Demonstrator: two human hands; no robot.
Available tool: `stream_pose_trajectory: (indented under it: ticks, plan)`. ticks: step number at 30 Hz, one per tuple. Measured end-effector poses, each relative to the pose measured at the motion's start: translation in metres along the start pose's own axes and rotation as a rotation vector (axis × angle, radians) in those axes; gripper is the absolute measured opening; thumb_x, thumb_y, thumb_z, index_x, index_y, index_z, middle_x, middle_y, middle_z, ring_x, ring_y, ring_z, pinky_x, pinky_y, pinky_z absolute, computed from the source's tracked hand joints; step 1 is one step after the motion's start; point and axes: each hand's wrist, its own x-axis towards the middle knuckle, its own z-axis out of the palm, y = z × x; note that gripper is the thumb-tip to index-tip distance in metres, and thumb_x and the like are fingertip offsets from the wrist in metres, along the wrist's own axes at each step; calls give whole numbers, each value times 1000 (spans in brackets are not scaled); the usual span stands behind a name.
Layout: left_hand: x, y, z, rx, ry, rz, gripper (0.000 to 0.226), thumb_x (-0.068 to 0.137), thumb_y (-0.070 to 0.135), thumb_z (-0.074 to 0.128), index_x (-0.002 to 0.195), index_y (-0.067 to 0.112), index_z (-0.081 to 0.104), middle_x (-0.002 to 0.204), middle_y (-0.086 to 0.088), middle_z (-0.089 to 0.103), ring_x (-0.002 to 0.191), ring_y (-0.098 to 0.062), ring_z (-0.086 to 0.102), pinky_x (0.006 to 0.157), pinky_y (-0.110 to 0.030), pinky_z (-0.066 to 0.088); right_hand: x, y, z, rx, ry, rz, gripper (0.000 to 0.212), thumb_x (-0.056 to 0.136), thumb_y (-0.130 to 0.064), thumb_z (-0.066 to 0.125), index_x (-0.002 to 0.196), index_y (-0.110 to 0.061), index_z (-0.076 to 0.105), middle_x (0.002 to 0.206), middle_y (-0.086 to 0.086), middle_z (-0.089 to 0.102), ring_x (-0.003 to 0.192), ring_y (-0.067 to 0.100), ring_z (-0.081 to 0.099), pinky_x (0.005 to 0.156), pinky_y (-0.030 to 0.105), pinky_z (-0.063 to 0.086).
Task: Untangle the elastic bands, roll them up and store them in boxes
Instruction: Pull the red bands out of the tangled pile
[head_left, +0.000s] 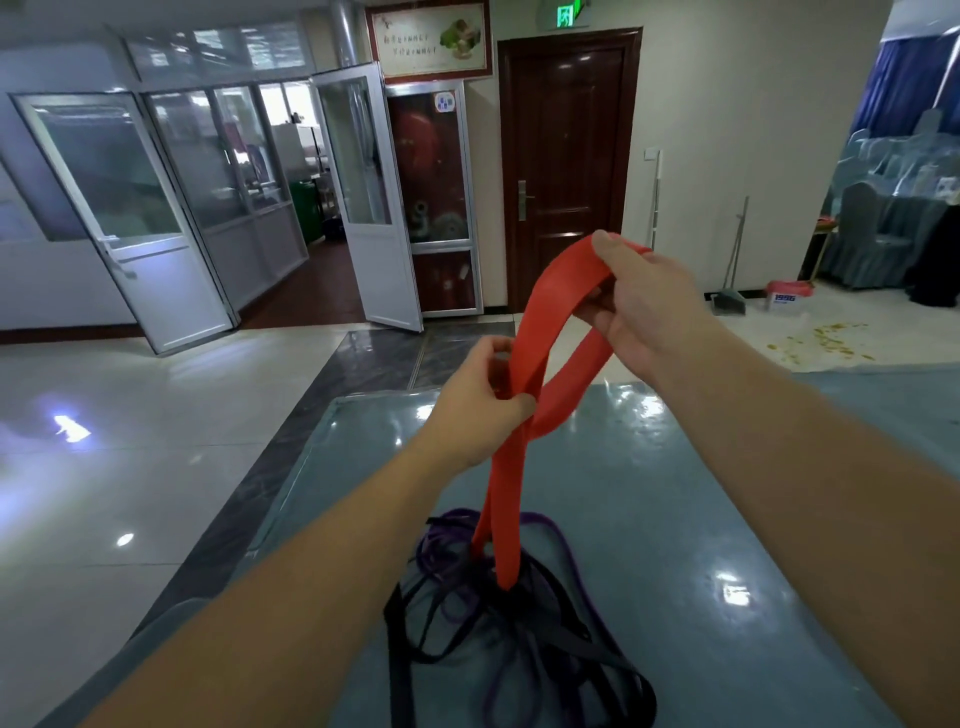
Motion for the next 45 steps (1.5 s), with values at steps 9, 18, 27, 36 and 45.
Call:
stream_pose_trajectory:
  ticks: [9, 18, 27, 36, 45]
  plan:
    - [-23, -60, 36, 150, -120, -239, 32, 92, 16, 61, 122, 26, 58, 103, 4, 72, 92, -13, 71, 90, -42, 61, 0, 11, -3, -41, -26, -8, 17, 102, -25, 65, 96, -9, 64, 59, -3, 70, 59, 12, 72, 80, 44, 66]
    - [-5, -37, 14, -377, 153, -266, 21, 100, 10, 65, 120, 17, 61, 101, -5, 74, 88, -20, 74, 85, -38, 62, -7, 107, -62, -200, -127, 328, 15, 105, -19, 55, 107, -12, 68, 126, 15, 74, 109, 33, 74, 98, 48, 54]
    - [14, -12, 14, -356, 248, -195, 14, 93, 20, 76, 106, 21, 70, 98, -1, 79, 93, -23, 77, 87, -46, 64, -29, 156, -65, -30, -313, 434, 59, 94, -53, 53, 132, -10, 68, 115, 14, 66, 110, 29, 56, 100, 41, 39]
    - [14, -24, 17, -461, 178, -396, 12, 99, 23, 70, 101, 11, 72, 95, -10, 78, 87, -27, 76, 86, -49, 64, -37, 179, -63, -302, -421, 214, 25, 97, -15, 67, 121, -13, 71, 115, 16, 76, 105, 38, 72, 102, 55, 51]
    - [-16, -85, 11, -216, -39, -540, 29, 103, 30, 57, 108, 6, 73, 96, -11, 74, 85, -21, 68, 85, -37, 59, -32, 191, -59, -411, -229, 163, 13, 103, -15, 63, 107, -13, 75, 103, 17, 78, 101, 32, 74, 102, 58, 54]
